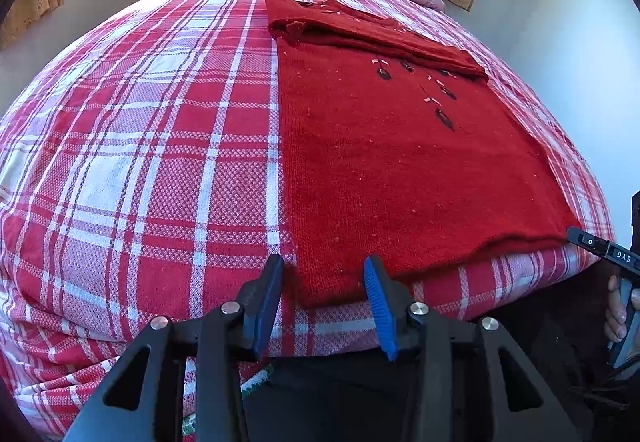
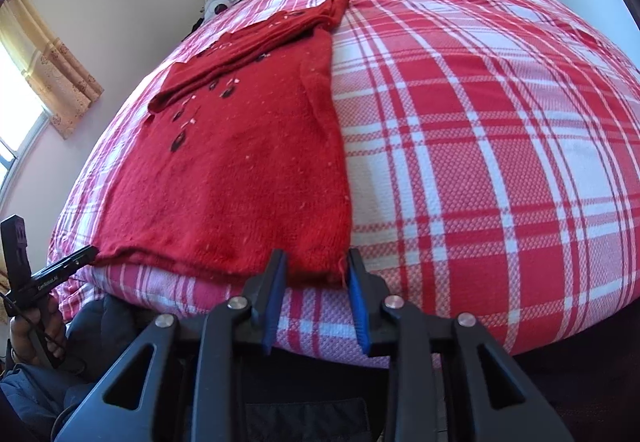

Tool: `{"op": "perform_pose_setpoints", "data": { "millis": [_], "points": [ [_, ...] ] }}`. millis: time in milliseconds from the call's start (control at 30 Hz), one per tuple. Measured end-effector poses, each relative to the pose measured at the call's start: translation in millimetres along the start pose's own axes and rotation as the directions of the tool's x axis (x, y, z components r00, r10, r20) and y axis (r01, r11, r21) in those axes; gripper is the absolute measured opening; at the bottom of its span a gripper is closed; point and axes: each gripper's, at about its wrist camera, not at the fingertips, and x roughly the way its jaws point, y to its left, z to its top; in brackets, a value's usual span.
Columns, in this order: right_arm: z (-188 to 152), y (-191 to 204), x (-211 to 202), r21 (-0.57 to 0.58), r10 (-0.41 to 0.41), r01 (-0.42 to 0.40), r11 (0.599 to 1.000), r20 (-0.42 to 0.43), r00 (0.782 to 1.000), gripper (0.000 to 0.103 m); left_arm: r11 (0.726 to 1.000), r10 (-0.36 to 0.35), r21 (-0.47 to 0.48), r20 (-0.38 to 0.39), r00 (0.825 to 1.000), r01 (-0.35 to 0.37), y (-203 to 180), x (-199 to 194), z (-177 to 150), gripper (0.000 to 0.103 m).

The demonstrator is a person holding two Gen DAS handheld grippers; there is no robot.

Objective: Fold small clothes

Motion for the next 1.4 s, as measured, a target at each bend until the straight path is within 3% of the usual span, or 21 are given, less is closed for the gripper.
{"op": "perform_pose_setpoints", "data": {
  "millis": [100, 233, 367, 633, 733, 1133, 1400],
  "points": [
    [-1.3, -3.8, 3.5, 0.017, 0.026, -0.026, 1.000, 0.008, 1.000, 0.028, 1.000, -0.007, -0.008, -0.004, 1.000, 0.007, 0.8, 0.9, -0.8, 0.043],
    [0.5, -11.5, 2.1, 0.064, 0.068, -0.069, 0.996, 0.015, 0.998, 0.026, 1.000, -0.021, -0.010, -0.003, 1.000, 0.021, 1.2, 0.7, -0.8, 0.036],
    [1.3, -16.2, -0.4, 0.097, 0.103, -0.105, 0.990, 0.024, 0.994, 0.028, 0.998, -0.051, -0.030, -0.004, 0.999, 0.051, 5.8, 0.2, 0.5, 0.022],
    [4.1, -22.1, -5.1, 0.120, 0.118, -0.122, 0.985, 0.041, 0.992, 0.028, 0.995, -0.085, -0.054, -0.003, 0.996, 0.085, 10.9, 2.1, 2.6, 0.020],
    [3.5, -20.3, -2.9, 0.105, 0.092, -0.096, 0.990, 0.042, 0.995, 0.014, 0.990, -0.121, -0.067, 0.016, 0.993, 0.122, 15.7, 0.4, 3.9, 0.006],
    [14.2, -15.8, -38.8, 0.087, 0.193, -0.210, 0.974, 0.169, 0.966, 0.011, 0.973, -0.198, -0.099, 0.118, 0.973, 0.209, 35.7, -22.7, 21.9, 0.005],
    [32.1, -10.3, -50.8, 0.068, 0.225, -0.244, 0.967, 0.214, 0.951, 0.011, 0.940, -0.282, -0.151, 0.167, 0.945, 0.307, 46.5, -29.5, 44.2, 0.005]
  ]
}}
